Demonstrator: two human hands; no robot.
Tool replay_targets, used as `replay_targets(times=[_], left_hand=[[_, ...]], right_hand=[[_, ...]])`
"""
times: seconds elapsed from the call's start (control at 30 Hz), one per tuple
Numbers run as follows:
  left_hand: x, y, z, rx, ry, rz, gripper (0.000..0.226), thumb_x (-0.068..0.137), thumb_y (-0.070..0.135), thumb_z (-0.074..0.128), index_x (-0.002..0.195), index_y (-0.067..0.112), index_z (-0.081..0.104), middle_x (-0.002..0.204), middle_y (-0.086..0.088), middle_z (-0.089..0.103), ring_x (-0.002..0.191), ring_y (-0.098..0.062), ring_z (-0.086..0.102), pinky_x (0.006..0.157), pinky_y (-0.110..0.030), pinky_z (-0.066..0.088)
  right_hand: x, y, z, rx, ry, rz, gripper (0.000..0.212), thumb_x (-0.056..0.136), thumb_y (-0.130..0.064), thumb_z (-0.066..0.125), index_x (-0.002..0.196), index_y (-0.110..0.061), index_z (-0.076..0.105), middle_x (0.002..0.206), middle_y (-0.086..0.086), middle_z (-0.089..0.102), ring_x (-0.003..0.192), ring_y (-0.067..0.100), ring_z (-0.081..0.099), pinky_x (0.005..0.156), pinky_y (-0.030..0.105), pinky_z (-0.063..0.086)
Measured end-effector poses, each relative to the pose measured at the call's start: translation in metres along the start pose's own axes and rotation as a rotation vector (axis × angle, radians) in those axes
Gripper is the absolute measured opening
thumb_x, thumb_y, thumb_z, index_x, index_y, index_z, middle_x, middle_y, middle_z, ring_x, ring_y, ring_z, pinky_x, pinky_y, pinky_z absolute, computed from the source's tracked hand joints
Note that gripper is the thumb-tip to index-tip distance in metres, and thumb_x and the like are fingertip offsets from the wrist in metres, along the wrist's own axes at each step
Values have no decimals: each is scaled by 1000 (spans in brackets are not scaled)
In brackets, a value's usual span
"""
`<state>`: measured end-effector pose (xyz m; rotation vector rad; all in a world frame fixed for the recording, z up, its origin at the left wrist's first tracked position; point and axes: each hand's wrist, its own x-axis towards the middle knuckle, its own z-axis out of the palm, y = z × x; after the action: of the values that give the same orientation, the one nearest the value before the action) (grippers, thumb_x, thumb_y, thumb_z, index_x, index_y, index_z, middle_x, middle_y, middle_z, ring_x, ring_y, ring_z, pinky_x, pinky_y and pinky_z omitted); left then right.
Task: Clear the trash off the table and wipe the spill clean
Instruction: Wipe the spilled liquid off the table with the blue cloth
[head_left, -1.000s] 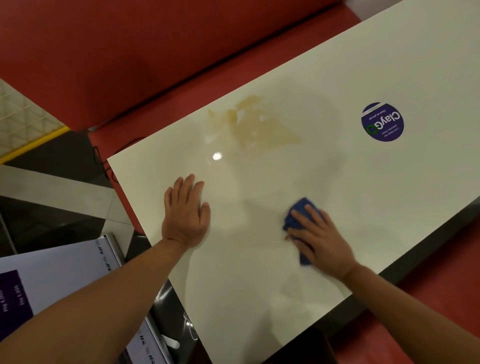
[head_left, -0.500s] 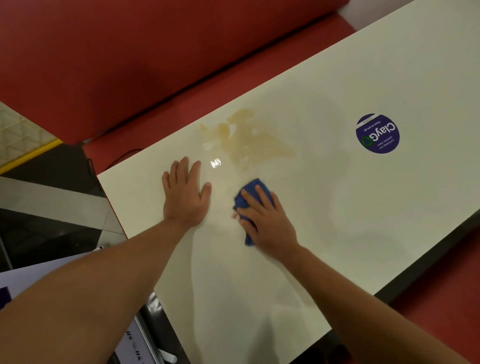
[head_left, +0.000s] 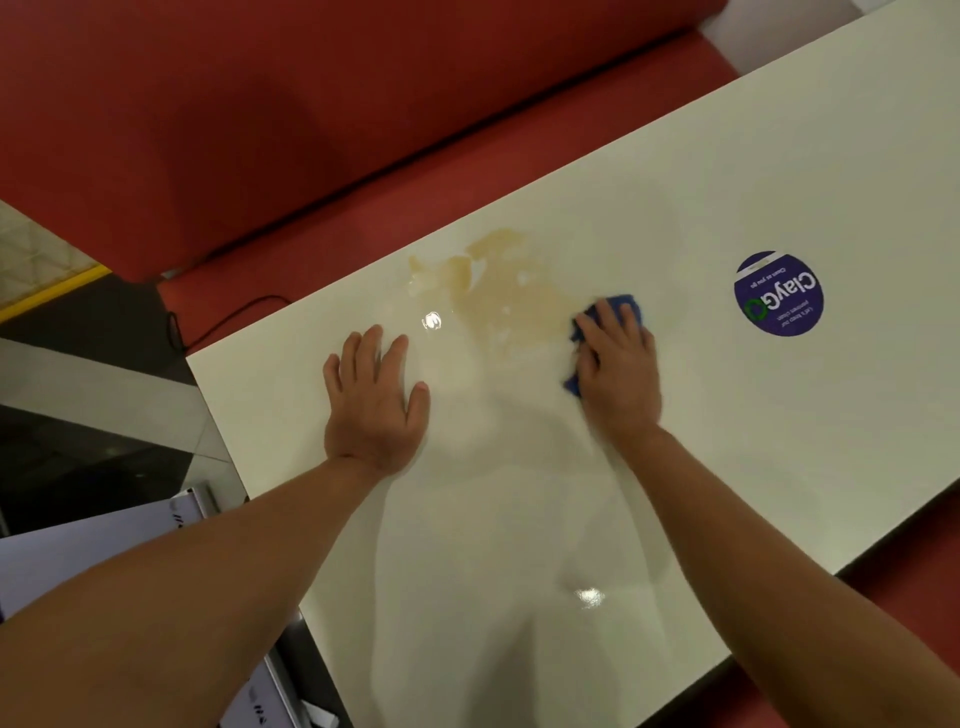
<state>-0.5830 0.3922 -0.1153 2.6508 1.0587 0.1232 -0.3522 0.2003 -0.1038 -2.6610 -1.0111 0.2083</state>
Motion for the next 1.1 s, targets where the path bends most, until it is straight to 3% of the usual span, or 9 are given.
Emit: replay_targets(times=[0.13, 0.3, 0.37, 0.5, 0.67, 0.83, 0.93, 1.0, 1.1], left_hand=[[0, -1, -1, 8, 9, 5, 61, 93, 41, 46, 148, 15, 46, 158, -14, 34, 148, -37, 26, 120, -58, 19], [0, -1, 0, 21, 4, 3, 60, 94, 42, 46, 149, 16, 45, 158, -13, 33, 147, -37, 26, 119, -57, 19], [-1, -1, -1, 22, -2, 0, 60, 94, 42, 46, 149, 16, 44, 159, -13, 32, 148, -37, 24, 120, -57, 18], [0, 0, -1, 32, -4, 3, 61, 94, 42, 45, 149, 16, 43, 159, -13, 32, 148, -37, 23, 120, -57, 17], [0, 1, -1, 32, -12, 2, 62, 94, 42, 43, 150, 17, 41, 160, -13, 30, 149, -36, 21, 121, -57, 15], [-1, -1, 1, -3, -19, -4, 61, 94, 41, 46, 151, 19, 39, 162, -11, 27, 151, -34, 17, 123, -54, 11], [-1, -1, 0, -14, -18, -3, 61, 95, 41, 48, 151, 19, 39, 162, -12, 28, 151, -34, 17, 123, -54, 10], [-1, -2, 0, -18, -16, -8, 61, 95, 40, 49, 151, 19, 40, 162, -12, 28, 151, -35, 17, 123, -55, 11], [-1, -2, 0, -8, -17, 0, 61, 95, 40, 50, 151, 19, 40, 161, -12, 28, 151, -35, 18, 122, -56, 13]], right_hand=[[-42, -47, 16, -20, -44, -216, 41, 100, -21, 42, 137, -19, 60, 154, 3, 49, 147, 35, 36, 114, 47, 32], [-146, 1, 11, 18, -138, -320, 41, 103, -24, 53, 143, -19, 58, 162, 4, 39, 153, 32, 27, 120, 54, 29], [-149, 36, -2, 16, -129, -284, 40, 103, -30, 52, 141, -19, 60, 163, 13, 33, 153, 38, 25, 120, 54, 28], [-83, 74, -21, -57, -89, -93, 50, 108, -39, 29, 143, -16, 57, 162, 23, 29, 147, 49, 23, 117, 57, 28], [2, 22, -3, -115, -5, 54, 50, 107, -40, 25, 151, -23, 43, 166, 17, 22, 150, 47, 16, 120, 53, 22], [-61, -43, 24, -53, -56, -262, 43, 106, -30, 43, 147, -23, 50, 164, 14, 30, 152, 45, 20, 120, 52, 25], [-141, -28, 16, -22, -209, -485, 44, 109, -35, 43, 149, -22, 50, 167, 12, 24, 156, 39, 14, 125, 50, 19], [-162, 9, 3, -13, -229, -527, 44, 109, -38, 42, 148, -21, 54, 167, 12, 25, 155, 39, 16, 124, 50, 22], [-132, 61, -17, -40, -221, -417, 46, 107, -39, 43, 147, -18, 54, 165, 15, 29, 154, 40, 20, 120, 55, 26]])
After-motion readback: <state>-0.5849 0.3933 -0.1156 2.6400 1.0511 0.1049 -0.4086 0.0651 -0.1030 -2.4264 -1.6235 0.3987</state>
